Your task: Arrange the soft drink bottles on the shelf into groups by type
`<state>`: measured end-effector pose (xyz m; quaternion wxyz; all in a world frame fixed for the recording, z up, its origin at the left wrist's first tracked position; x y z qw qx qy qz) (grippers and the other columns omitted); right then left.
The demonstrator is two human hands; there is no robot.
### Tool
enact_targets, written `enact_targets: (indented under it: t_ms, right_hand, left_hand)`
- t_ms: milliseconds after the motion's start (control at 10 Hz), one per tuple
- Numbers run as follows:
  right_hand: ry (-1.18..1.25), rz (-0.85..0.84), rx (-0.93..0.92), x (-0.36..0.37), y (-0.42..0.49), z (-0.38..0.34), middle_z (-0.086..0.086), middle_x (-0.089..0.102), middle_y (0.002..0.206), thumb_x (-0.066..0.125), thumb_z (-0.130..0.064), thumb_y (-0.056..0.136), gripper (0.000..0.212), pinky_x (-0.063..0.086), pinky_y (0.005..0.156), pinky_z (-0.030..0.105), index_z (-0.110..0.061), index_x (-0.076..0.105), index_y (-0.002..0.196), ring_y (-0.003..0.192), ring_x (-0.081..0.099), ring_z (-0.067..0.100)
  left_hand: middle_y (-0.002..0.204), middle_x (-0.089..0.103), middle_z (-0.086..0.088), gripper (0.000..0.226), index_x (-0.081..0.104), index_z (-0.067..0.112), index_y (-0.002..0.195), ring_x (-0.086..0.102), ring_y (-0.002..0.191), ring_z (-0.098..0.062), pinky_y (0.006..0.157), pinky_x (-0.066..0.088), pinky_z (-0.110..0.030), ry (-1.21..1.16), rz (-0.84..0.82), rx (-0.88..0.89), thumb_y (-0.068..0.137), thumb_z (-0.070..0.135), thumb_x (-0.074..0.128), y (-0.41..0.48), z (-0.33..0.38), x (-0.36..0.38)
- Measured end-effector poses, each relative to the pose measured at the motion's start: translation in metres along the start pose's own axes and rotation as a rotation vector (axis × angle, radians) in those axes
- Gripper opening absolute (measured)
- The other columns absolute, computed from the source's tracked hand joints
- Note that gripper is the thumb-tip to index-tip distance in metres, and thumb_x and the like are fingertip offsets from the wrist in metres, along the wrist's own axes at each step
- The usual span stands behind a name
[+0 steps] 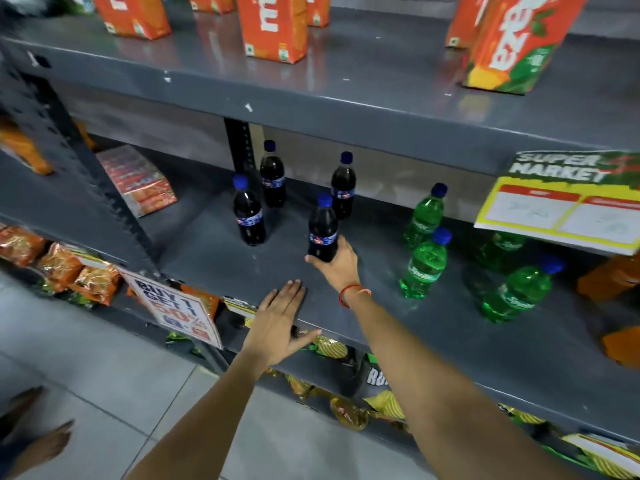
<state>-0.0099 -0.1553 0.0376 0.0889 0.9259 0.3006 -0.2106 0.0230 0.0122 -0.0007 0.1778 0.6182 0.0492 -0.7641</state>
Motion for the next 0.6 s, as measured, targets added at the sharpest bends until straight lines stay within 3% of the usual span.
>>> enact_targets:
  t_ms: [100, 400, 600]
  right_hand:
    - [0.026, 0.038, 0.002, 0.003, 0.002, 0.003, 0.019, 0.067, 0.103, 0.08, -0.017, 0.07, 0.042, 0.043, 0.079, 0.024, -0.002, 0.056, 0.101, 0.101, 0.061, 0.03]
    - [0.033, 0.051, -0.022, 0.005, -0.009, 0.002, 0.015, 0.068, 0.098, 0.08, -0.019, 0.068, 0.04, 0.046, 0.076, 0.025, -0.006, 0.056, 0.096, 0.094, 0.063, 0.025]
    - [0.03, 0.031, -0.049, 0.0, -0.014, -0.001, 0.014, 0.065, 0.111, 0.082, -0.026, 0.067, 0.056, 0.051, 0.092, 0.038, -0.009, 0.055, 0.113, 0.107, 0.06, 0.026]
  left_hand:
    - [0.142, 0.044, -0.015, 0.087, 0.042, 0.0, 0.136, 0.037, 0.133, -0.026, 0.109, 0.02, -0.039, 0.009, 0.002, 0.002, 0.086, 0.07, 0.034, 0.0, -0.002, 0.002]
    - [0.141, 0.045, -0.016, 0.084, 0.043, 0.0, 0.136, 0.037, 0.133, -0.026, 0.108, 0.023, -0.04, -0.003, 0.034, 0.013, 0.086, 0.067, 0.037, 0.0, -0.005, 0.006]
    - [0.14, 0.047, -0.013, 0.083, 0.046, 0.002, 0.134, 0.036, 0.134, -0.024, 0.109, 0.018, -0.036, -0.111, 0.057, 0.029, 0.086, 0.069, 0.032, 0.002, -0.004, -0.001]
Point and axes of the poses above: each hand's wrist, its own y-axis towards the middle knuckle, its own x-axis out of the palm, z = x × y, the point moved 4 cm from there along y, towards the middle knuckle
